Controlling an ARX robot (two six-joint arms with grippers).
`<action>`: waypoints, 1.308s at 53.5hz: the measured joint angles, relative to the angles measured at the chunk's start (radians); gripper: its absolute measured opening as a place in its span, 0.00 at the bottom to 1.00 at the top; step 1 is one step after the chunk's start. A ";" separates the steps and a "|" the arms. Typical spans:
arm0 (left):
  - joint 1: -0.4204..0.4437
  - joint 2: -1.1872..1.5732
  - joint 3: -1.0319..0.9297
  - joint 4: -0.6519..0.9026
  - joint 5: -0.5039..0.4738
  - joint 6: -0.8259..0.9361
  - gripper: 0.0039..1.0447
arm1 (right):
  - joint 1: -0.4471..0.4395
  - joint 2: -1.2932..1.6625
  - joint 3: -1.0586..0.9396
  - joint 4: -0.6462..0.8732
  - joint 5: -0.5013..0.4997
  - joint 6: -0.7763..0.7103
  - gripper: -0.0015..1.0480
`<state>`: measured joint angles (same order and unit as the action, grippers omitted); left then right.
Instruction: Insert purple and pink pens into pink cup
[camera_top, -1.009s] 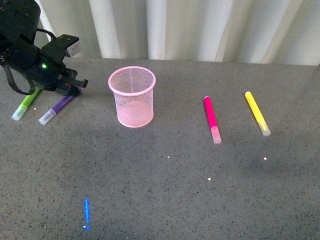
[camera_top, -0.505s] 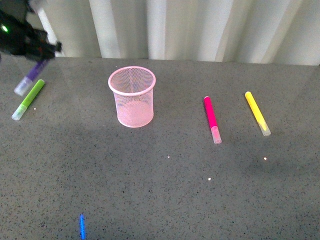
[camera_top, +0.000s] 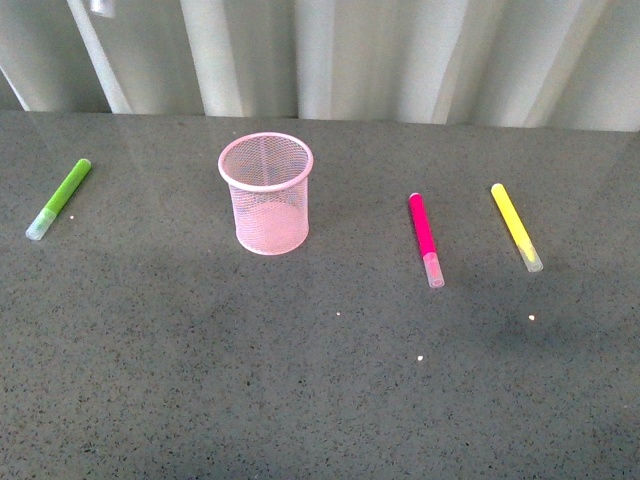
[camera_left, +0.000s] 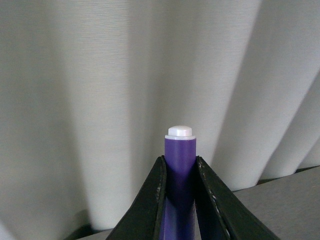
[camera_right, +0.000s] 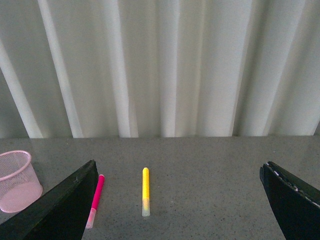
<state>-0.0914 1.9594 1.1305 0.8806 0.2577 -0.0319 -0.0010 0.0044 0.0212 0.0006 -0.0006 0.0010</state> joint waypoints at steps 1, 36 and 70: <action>-0.013 0.008 -0.002 0.020 -0.005 -0.011 0.12 | 0.000 0.000 0.000 0.000 0.000 0.000 0.93; -0.148 0.148 -0.086 0.320 -0.141 -0.192 0.12 | 0.000 0.000 0.000 0.000 0.000 0.000 0.93; -0.168 0.213 -0.114 0.364 -0.176 -0.259 0.12 | 0.000 0.000 0.000 0.000 0.000 0.000 0.93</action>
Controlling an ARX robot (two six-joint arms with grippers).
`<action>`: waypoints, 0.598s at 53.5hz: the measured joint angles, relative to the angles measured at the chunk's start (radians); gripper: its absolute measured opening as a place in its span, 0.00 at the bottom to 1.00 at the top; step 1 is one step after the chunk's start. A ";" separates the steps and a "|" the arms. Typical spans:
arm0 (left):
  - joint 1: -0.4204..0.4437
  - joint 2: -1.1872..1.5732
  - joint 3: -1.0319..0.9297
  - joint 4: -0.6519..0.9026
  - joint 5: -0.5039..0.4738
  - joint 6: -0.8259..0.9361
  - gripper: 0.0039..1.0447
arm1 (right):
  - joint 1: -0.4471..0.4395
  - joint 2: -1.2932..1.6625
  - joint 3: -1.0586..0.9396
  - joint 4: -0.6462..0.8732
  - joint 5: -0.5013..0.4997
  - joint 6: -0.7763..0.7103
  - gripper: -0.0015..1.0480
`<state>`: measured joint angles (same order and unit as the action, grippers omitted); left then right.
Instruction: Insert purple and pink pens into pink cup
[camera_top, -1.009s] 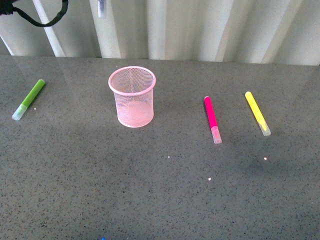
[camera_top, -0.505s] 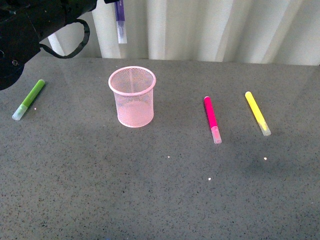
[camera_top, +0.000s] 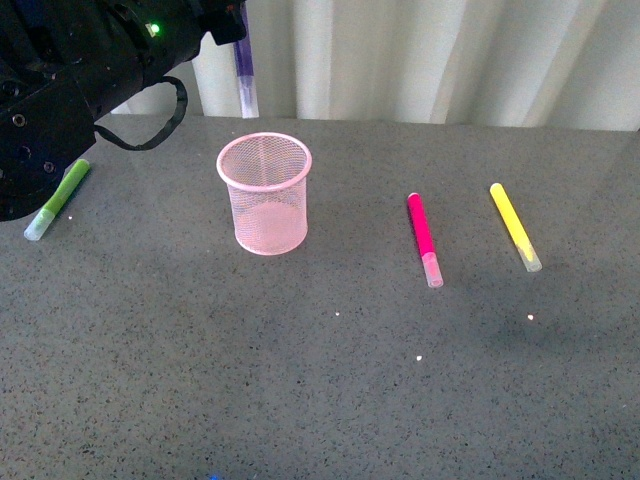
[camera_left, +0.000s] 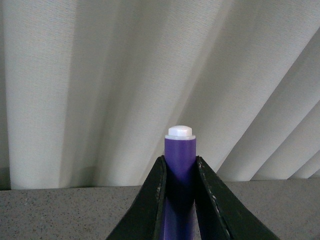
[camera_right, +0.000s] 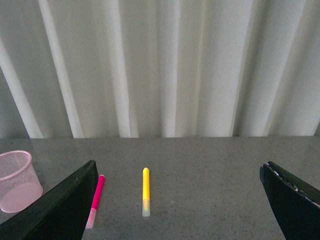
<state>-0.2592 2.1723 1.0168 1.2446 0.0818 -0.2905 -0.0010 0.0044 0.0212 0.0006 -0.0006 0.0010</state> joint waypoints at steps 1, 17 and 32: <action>0.000 0.000 -0.001 0.000 0.000 0.000 0.12 | 0.000 0.000 0.000 0.000 0.000 0.000 0.93; -0.013 0.010 -0.016 0.000 0.001 -0.005 0.20 | 0.000 0.000 0.000 0.000 0.000 0.000 0.93; -0.009 0.010 -0.015 -0.014 0.005 -0.017 0.60 | 0.000 0.000 0.000 0.000 0.000 0.000 0.93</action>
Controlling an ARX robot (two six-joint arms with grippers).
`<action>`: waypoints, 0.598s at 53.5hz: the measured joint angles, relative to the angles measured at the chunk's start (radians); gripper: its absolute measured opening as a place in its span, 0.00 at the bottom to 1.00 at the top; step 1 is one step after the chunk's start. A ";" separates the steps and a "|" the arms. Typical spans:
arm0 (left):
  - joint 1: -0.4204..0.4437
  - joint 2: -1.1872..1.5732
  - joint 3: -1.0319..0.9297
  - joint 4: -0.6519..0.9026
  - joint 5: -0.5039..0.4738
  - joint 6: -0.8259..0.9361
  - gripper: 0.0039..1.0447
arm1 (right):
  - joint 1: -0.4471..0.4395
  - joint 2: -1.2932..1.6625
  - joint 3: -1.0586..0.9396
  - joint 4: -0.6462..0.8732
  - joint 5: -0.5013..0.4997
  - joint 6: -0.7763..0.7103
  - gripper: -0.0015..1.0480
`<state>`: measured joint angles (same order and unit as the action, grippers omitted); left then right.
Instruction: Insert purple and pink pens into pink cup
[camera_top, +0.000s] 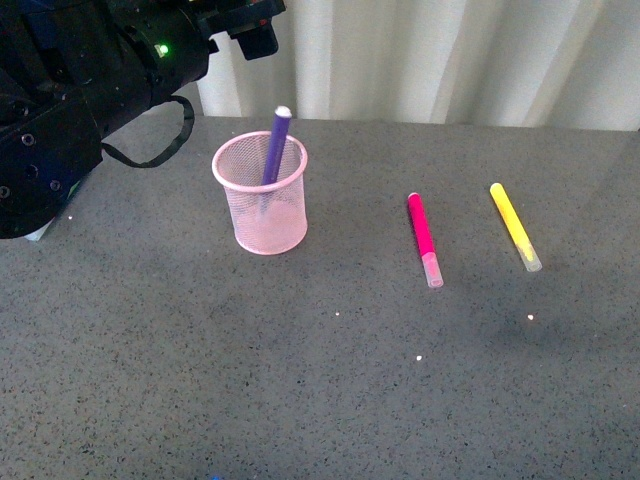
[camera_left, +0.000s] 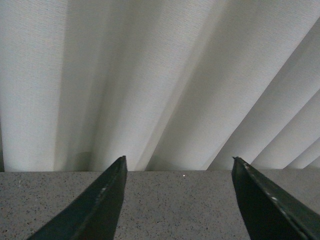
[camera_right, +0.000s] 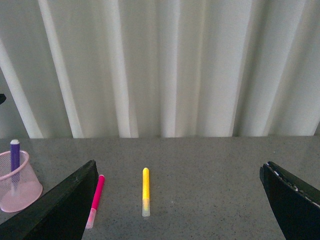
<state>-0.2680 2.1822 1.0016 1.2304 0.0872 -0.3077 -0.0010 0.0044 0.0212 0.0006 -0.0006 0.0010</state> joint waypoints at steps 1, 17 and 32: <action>0.001 0.000 0.000 0.000 0.000 -0.003 0.64 | 0.000 0.000 0.000 0.000 0.000 0.000 0.93; 0.035 -0.098 -0.037 -0.101 0.045 0.054 0.94 | 0.000 0.000 0.000 0.000 0.000 0.000 0.93; 0.103 -0.496 -0.312 -0.556 0.134 0.416 0.94 | 0.000 0.000 0.000 0.000 0.000 0.000 0.93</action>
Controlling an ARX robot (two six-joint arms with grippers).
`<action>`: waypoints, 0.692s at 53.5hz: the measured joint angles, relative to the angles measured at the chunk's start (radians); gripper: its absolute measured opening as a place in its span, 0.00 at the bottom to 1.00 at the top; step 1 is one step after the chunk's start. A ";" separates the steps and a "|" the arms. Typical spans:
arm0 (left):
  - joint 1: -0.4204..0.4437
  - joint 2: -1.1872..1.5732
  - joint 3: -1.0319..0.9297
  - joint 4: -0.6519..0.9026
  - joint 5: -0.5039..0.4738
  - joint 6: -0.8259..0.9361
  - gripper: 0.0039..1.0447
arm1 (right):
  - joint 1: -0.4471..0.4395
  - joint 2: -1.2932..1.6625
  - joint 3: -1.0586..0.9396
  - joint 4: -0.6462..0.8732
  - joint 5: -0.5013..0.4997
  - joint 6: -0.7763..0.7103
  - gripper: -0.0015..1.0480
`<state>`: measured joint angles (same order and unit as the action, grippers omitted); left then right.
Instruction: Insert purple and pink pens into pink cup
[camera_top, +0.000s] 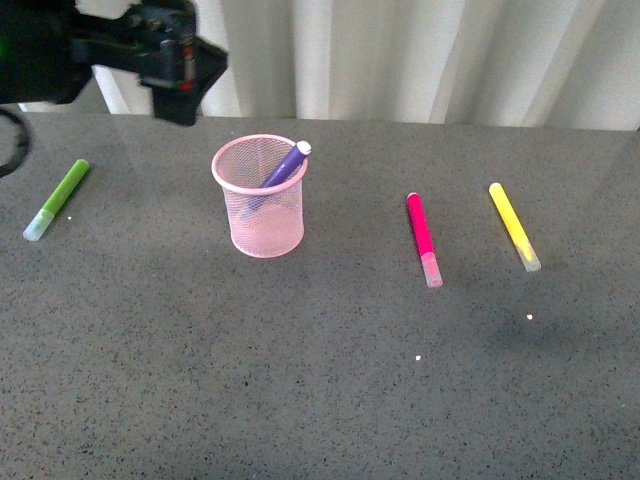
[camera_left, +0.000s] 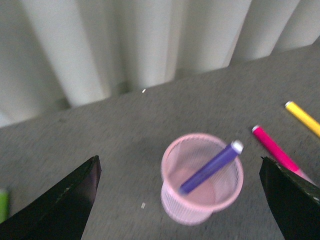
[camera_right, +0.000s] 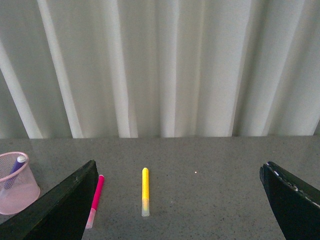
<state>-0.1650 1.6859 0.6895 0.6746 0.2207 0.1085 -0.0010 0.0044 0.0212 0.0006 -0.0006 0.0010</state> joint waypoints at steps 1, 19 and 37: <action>0.013 -0.042 -0.030 -0.029 -0.011 0.002 0.94 | 0.000 0.000 0.000 0.000 0.000 0.000 0.93; 0.136 -0.421 -0.249 -0.126 -0.109 -0.092 0.94 | 0.000 0.000 0.000 0.000 0.000 0.000 0.93; 0.164 -0.505 -0.483 0.298 -0.221 -0.108 0.42 | 0.000 0.000 0.000 0.000 0.000 0.000 0.93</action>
<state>-0.0010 1.1809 0.2062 0.9722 -0.0006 0.0006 -0.0010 0.0044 0.0212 0.0006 -0.0006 0.0010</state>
